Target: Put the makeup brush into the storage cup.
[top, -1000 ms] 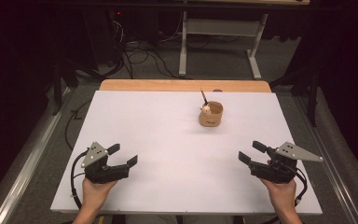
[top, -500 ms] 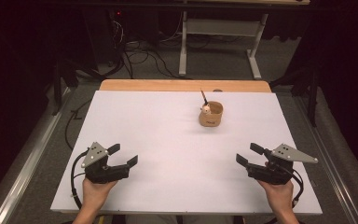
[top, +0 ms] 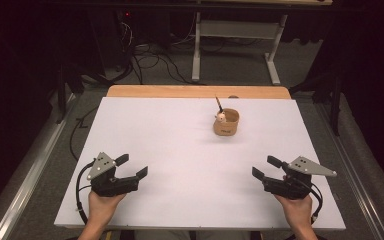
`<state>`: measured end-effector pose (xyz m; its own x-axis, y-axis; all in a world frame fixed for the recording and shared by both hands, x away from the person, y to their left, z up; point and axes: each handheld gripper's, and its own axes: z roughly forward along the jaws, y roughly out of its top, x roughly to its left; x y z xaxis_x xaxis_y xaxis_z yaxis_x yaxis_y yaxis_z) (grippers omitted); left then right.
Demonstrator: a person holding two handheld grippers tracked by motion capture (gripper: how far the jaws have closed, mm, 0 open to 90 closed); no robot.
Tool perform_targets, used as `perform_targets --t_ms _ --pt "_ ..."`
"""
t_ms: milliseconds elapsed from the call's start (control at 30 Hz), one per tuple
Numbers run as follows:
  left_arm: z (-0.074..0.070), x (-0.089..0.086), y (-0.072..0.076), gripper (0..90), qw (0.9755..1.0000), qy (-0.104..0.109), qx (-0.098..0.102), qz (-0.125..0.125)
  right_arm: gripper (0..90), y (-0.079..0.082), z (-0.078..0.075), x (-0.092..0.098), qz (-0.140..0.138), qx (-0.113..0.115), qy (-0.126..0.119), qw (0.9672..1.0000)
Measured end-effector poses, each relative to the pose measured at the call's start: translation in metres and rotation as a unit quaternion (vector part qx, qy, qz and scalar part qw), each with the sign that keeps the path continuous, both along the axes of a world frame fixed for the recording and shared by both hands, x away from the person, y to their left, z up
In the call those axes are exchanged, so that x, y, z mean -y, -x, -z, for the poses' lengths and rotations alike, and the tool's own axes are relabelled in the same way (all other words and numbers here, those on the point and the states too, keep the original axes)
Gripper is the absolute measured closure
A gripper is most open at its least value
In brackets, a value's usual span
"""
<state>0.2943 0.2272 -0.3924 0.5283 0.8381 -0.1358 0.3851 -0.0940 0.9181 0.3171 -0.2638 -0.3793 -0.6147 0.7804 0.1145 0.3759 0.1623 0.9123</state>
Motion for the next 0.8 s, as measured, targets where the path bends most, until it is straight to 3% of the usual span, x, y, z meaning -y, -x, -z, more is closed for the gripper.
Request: perform_targets --t_ms 333,800 --pt "0.000 0.000 0.000 18.0 1.0000 -0.001 0.001 0.001 29.5 -0.001 0.008 0.000 0.011 -0.006 0.002 0.9999" --pt "0.000 0.001 0.000 18.1 1.0000 -0.002 0.001 0.003 29.8 -0.003 0.017 -0.006 0.014 -0.012 0.023 0.9996"
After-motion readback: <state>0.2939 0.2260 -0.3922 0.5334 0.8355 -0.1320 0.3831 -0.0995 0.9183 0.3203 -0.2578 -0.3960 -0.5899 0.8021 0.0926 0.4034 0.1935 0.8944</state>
